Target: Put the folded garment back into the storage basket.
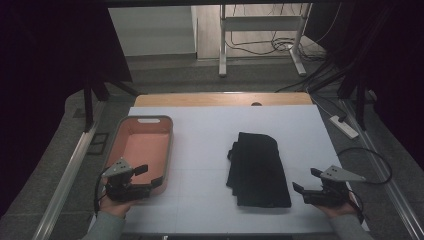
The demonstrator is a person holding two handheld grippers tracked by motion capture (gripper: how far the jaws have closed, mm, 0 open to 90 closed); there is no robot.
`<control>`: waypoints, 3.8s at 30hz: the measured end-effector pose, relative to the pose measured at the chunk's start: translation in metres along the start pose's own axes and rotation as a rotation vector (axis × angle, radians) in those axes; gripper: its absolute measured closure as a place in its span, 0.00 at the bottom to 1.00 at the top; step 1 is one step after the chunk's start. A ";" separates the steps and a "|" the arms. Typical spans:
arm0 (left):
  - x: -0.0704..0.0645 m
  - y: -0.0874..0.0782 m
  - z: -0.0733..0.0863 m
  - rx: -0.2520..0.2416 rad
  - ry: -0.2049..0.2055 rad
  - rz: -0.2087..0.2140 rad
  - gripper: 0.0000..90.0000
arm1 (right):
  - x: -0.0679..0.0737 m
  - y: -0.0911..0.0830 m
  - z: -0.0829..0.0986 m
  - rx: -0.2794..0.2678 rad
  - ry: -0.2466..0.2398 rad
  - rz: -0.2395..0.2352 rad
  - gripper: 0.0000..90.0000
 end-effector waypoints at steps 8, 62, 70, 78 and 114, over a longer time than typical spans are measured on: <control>-0.001 0.000 0.000 0.001 0.001 -0.001 0.24 | 0.000 0.001 0.001 0.003 -0.002 -0.002 0.18; -0.018 0.009 -0.026 -0.009 0.014 0.037 0.24 | 0.000 0.002 0.002 0.011 0.006 0.003 0.21; -0.022 0.017 -0.033 0.002 0.021 0.046 0.24 | -0.001 0.002 0.002 0.015 0.007 0.002 0.22; -0.028 0.026 -0.042 0.012 0.033 0.061 0.24 | -0.001 0.003 0.003 0.016 0.006 0.002 0.22; -0.046 0.063 -0.072 0.049 0.055 0.125 0.24 | -0.002 0.003 0.003 0.017 0.008 0.002 0.22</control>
Point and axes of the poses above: each handheld gripper's, and its own axes: y roughly forward along the jaws, z roughly out of its underside, x roughly to its left, the point moved 2 cm from there along y, roughly forward along the jaws, and after that the axes turned 13 degrees about x, right-handed, at the moved point
